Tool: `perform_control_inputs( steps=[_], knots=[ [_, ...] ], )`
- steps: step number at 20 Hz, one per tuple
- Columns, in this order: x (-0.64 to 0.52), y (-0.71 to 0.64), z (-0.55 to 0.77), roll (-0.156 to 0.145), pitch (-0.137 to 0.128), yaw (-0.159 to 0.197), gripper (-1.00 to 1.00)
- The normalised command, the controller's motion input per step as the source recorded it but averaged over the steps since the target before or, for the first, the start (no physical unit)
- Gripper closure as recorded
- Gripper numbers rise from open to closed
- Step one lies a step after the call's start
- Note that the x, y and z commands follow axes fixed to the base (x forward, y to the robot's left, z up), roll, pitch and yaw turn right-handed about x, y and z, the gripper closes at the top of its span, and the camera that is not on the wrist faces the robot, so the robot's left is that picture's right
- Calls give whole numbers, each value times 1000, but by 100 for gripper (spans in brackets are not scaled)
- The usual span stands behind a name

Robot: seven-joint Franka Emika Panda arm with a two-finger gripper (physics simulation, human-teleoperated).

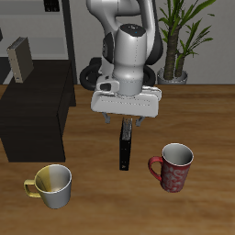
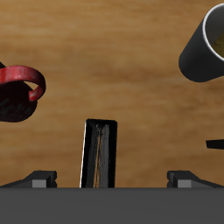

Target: Yellow book upright top shelf and black book top region shelf and red mug top shelf

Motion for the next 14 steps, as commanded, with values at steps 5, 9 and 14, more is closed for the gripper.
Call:
perform_control_inputs(
  steps=[5, 9, 14],
  knots=[
    [54, 51, -197, 8, 29, 8, -100],
    [50, 37, -173, -2, 28, 9, -100],
    [31, -7, -186, 12, 37, -6, -100]
  ],
)
